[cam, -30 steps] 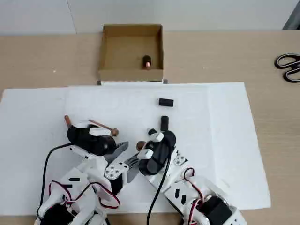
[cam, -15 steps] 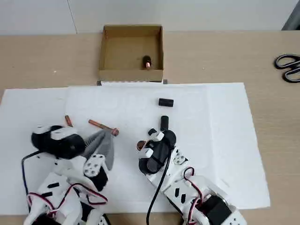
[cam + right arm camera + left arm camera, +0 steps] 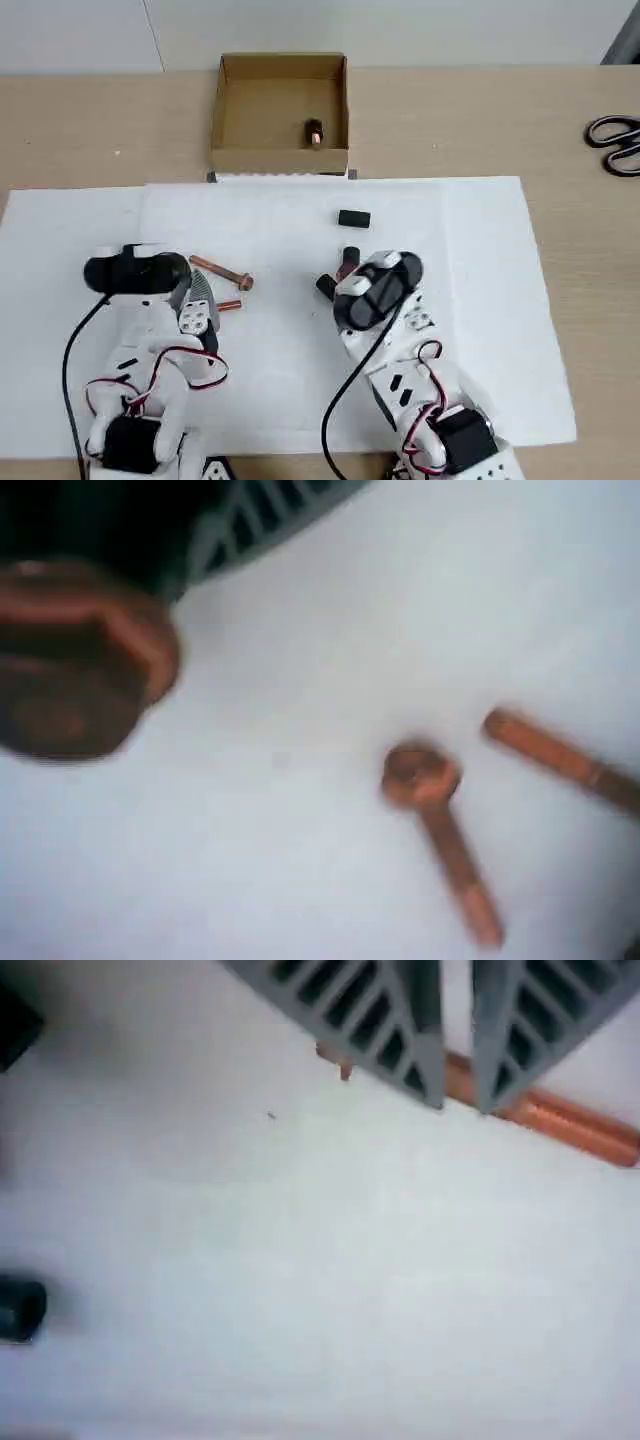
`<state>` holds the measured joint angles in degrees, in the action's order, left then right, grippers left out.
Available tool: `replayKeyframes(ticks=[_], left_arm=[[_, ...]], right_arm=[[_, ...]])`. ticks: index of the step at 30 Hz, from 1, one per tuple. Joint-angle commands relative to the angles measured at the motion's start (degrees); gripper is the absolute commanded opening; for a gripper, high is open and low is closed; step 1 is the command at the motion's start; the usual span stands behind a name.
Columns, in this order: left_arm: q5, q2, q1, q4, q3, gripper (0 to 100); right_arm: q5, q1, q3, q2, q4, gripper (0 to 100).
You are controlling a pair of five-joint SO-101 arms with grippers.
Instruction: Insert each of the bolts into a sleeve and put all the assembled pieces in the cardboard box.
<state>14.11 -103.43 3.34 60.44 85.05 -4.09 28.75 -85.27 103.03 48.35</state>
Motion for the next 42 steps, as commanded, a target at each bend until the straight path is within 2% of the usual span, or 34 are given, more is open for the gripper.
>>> replayKeyframes(ticks=[1,5,8,19,33,42], left_arm=[[-0.44,-0.53,2.29,-2.2,3.03,1],[-0.44,-0.53,4.04,-2.37,6.11,1],[-0.44,-0.53,3.87,-3.96,8.22,1],[-0.35,-0.53,3.87,-6.24,10.15,1],[-0.18,-0.53,3.87,-6.24,10.15,1],[-0.09,-0.53,3.87,-6.15,10.15,1]], right_arm=[[-0.88,-2.07,2.37,-0.57,-7.78,0.2],[-6.24,-3.82,3.52,-6.02,-15.16,0.2],[-6.86,-4.35,8.0,-14.55,-21.93,0.2],[-6.42,-6.55,41.32,-67.65,-41.98,0.2],[-6.77,-6.64,83.52,-119.6,-57.19,0.3],[-6.86,-5.67,104.09,-137.27,-57.36,0.4]])
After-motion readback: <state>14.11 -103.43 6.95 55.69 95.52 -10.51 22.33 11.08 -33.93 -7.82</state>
